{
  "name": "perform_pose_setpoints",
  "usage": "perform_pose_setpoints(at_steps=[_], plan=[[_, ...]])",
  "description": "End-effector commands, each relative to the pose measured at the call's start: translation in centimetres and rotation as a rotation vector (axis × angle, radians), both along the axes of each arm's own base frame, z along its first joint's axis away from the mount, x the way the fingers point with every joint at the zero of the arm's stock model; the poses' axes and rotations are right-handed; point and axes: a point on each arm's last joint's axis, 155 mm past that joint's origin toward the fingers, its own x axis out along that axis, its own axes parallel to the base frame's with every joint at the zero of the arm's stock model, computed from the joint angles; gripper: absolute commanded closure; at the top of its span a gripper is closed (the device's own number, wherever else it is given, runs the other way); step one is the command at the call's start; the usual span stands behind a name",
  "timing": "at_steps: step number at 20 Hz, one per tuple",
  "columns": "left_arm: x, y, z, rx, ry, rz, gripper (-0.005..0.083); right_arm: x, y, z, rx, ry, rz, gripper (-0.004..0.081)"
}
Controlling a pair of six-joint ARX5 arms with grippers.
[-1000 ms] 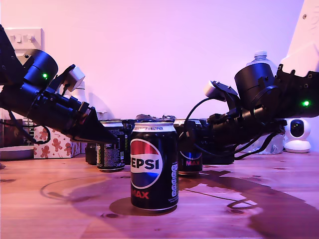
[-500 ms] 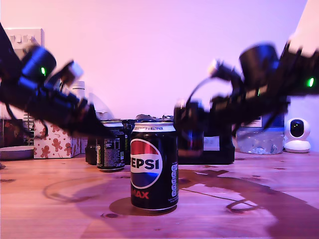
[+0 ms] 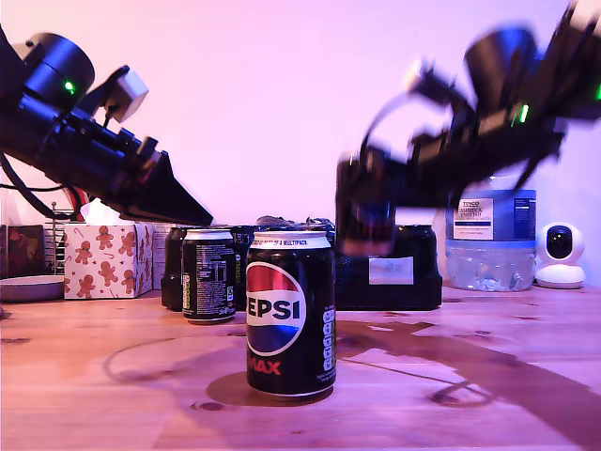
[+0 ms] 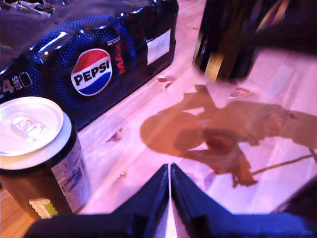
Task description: Stack up the Pepsi cans on top of each other
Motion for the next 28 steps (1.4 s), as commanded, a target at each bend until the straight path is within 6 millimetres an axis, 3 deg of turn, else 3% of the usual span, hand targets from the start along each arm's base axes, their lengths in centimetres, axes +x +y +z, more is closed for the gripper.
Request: perform_pose_setpoints(at_steps=[1,8,12,22,28], plan=[[-0.8,0.2,0.1,0.002,-0.006,-0.006,0.0797,-0.5,0.2,3.5,0.023,-0.084,0.014,0.0388],[-0.8,0.2,1.9,-0.009,-0.052,-0.007,0.0797,-1.4,0.6,3.6,0.036,-0.05,0.051,0.0388],[-1.1,0.2,1.8,-0.01,-0.037,-0.011,0.0797,-2.0,1.2,3.1,0.03,-0.026,0.073,0.0387],[-1.5,0.3,1.1,-0.001,-0.001,-0.01,0.0797,-4.9,1.9,4.9,0.009,-0.007,0.113,0.0382],[-1.7,0.4,0.8,0.004,0.018,-0.01,0.0797,-7.9,4.7,3.2,-0.025,0.051,0.2,0.0382]])
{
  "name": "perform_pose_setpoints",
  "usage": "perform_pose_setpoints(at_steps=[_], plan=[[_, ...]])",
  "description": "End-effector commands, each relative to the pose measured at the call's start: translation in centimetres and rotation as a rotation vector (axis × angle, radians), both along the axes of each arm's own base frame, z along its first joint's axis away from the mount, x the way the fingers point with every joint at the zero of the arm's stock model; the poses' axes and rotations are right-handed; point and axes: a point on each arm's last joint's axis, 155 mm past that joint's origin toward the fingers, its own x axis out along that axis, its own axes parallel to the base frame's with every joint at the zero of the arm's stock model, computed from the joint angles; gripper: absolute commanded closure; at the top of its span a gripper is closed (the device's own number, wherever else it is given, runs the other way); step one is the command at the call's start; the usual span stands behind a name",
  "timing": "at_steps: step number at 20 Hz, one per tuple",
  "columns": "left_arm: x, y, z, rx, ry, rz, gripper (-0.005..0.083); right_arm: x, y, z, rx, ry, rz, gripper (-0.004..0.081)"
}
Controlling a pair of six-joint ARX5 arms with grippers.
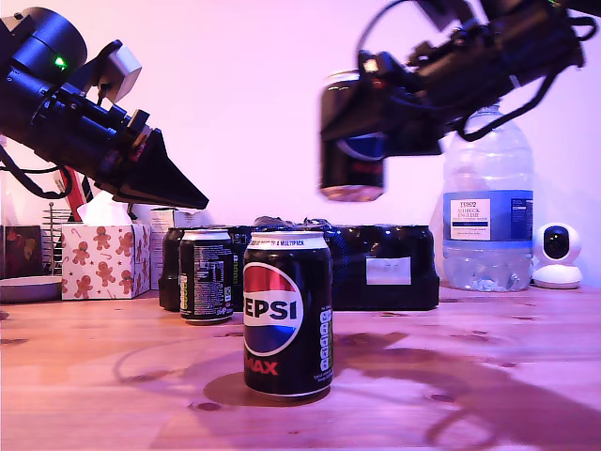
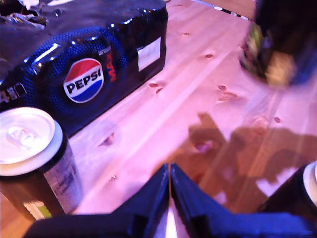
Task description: Stack up the Pepsi cans on top of each other
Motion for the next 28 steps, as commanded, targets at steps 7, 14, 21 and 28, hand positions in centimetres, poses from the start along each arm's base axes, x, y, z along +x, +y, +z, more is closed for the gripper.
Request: perform_pose_setpoints(at_steps=[7,14,21,28], plan=[[-0.7,0.2,-0.5,0.008,0.005,-0.009,0.0797,-4.2,3.5,1.5,0.02,-0.022,0.131,0.0382],[-0.7,0.2,-0.5,0.008,0.005,-0.009,0.0797,-8.1,4.6,2.2,-0.001,-0.016,0.211,0.0382],[-0.8,0.2,-0.5,0.008,0.006,-0.009,0.0797,-10.0,4.8,0.1,-0.018,0.004,0.241,0.0382],[-0.8,0.2,-0.5,0.007,0.007,-0.009,0.0797,-9.9,5.0,0.6,0.026,-0.067,0.24,0.0382]])
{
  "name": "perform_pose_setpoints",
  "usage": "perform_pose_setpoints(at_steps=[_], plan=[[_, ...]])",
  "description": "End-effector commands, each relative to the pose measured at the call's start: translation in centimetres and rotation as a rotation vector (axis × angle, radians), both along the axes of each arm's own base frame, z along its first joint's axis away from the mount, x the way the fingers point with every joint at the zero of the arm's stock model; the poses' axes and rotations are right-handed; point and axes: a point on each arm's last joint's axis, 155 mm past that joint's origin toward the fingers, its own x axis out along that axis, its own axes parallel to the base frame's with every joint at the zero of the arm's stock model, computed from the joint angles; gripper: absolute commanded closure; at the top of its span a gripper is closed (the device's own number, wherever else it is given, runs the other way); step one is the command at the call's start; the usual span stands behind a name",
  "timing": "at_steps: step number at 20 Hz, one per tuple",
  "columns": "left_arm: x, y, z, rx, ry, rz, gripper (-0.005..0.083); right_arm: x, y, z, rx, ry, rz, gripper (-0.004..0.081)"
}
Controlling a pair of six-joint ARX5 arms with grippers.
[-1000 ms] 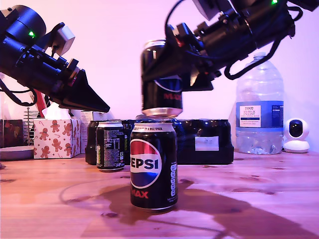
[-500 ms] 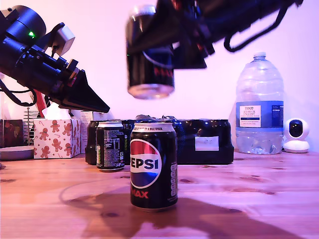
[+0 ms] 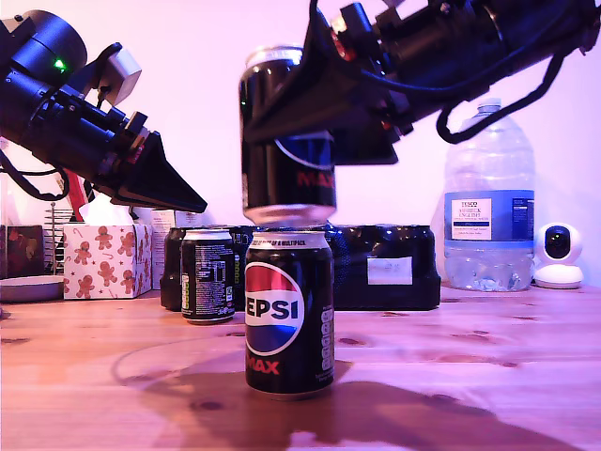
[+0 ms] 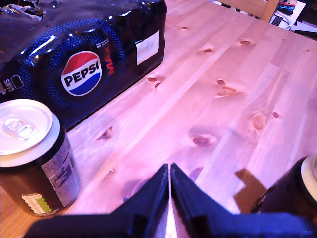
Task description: Stack up the Pepsi cans on top of each other
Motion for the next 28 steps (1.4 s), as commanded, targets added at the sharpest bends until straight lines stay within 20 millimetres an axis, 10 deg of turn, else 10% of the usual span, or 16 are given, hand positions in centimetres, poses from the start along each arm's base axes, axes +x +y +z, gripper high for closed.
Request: perform_pose_setpoints(at_steps=[1,28], plan=[[-0.7,0.1,-0.3,0.001,0.006,-0.004,0.0797,0.0,0.4,2.2,0.052,-0.067,0.013,0.0382],[-1.3,-0.3,-0.1,-0.023,0.023,-0.033,0.0797,2.2,-0.6,1.4,0.106,-0.235,-0.06,0.0382]])
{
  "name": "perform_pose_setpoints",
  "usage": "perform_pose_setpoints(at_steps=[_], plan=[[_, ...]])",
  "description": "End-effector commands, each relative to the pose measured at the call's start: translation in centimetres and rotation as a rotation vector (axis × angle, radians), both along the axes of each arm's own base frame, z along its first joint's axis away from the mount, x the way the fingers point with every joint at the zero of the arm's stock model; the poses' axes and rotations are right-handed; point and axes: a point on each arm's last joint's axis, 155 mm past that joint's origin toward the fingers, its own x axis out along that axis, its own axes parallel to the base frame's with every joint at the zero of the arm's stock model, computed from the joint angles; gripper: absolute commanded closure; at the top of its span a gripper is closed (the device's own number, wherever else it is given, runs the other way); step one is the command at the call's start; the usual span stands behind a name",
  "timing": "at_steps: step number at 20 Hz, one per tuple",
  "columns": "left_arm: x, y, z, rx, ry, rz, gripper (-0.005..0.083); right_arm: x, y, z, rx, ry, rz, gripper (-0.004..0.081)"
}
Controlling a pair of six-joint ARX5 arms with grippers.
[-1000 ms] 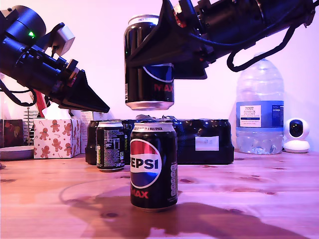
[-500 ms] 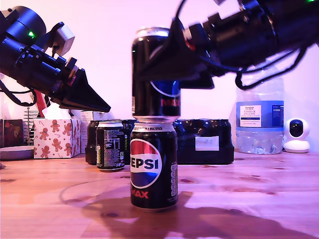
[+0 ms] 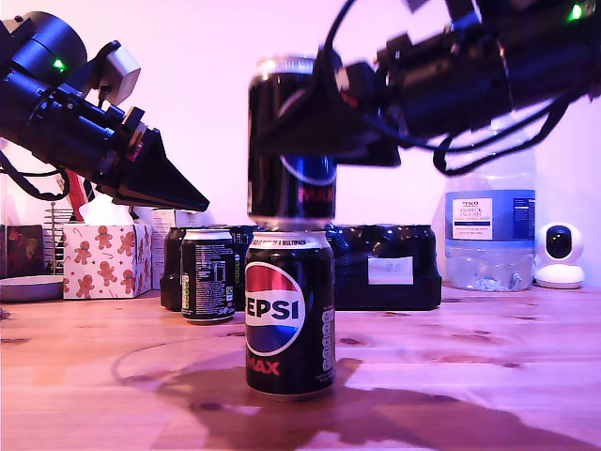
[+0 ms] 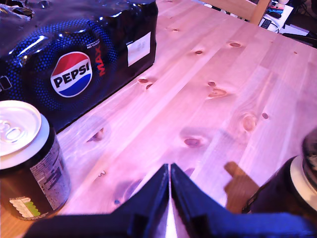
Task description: Stack up the Pepsi cans on top of each other
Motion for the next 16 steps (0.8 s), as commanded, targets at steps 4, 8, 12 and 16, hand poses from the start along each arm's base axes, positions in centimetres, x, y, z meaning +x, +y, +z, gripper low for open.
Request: perform_pose_setpoints(at_steps=[4,8,12,16], plan=[[-0.65,0.03,-0.24,-0.003,0.006,-0.004,0.0797,0.64,-0.04,1.66,0.045,-0.01,-0.014,0.0382],[-0.64,0.03,-0.25,-0.003,0.006,-0.004,0.0797,0.46,0.06,1.47,0.048,0.013,-0.01,0.0382],[-0.65,0.03,-0.24,-0.003,0.006,-0.004,0.0797,0.36,0.13,1.58,0.053,0.013,-0.004,0.0382],[-0.65,0.03,-0.23,-0.003,0.005,-0.004,0.0797,-0.21,0.45,1.56,0.062,0.034,0.022,0.0382]])
